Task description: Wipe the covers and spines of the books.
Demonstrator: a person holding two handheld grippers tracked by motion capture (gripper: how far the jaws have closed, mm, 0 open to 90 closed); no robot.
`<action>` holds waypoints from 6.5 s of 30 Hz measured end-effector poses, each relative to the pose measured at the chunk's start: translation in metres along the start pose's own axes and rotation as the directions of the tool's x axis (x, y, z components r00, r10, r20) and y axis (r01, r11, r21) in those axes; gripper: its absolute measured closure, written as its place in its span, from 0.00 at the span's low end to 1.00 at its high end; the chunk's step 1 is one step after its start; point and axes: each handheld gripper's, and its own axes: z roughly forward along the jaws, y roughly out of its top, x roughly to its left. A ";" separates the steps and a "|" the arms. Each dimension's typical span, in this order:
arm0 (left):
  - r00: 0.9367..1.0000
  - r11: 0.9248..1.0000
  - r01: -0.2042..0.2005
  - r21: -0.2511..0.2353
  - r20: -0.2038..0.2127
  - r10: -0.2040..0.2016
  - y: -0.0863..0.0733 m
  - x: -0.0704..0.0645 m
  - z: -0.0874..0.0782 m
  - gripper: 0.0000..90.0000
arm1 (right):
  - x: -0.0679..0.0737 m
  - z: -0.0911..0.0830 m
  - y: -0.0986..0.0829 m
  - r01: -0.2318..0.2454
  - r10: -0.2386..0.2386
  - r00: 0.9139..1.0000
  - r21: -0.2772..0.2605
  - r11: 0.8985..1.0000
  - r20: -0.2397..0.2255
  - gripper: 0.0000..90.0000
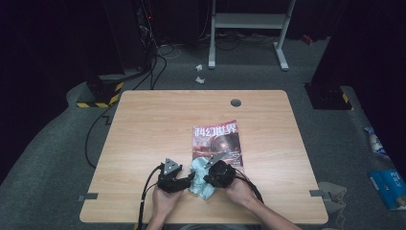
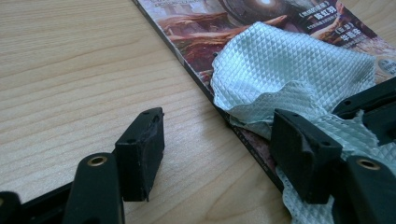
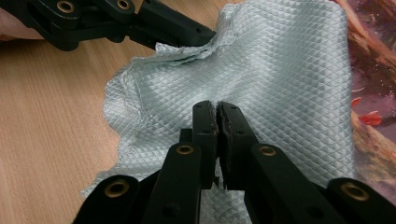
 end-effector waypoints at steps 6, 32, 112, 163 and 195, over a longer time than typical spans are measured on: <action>1.000 1.000 0.018 -0.003 0.001 -0.018 0.000 0.001 -0.001 0.38 | -0.016 -0.011 -0.007 -0.082 0.083 0.996 0.059 0.995 -0.013 0.95; 0.999 0.999 -0.002 0.035 0.032 0.001 0.009 0.006 0.000 0.47 | -0.004 -0.003 0.009 -0.044 0.043 0.996 0.018 0.999 0.073 0.65; 0.992 0.985 -0.092 0.147 0.097 0.078 0.028 -0.027 0.022 0.49 | -0.003 -0.017 -0.034 -0.079 0.092 0.983 -0.083 0.993 0.159 0.95; 0.995 0.985 -0.078 0.154 0.074 0.067 0.024 -0.025 0.011 0.40 | -0.036 -0.053 -0.078 -0.177 0.193 0.951 -0.086 0.980 0.243 0.95; 0.992 0.980 -0.112 0.162 0.083 0.099 0.020 -0.032 0.011 0.36 | -0.014 0.008 0.007 -0.077 0.086 0.989 -0.076 0.994 0.121 0.95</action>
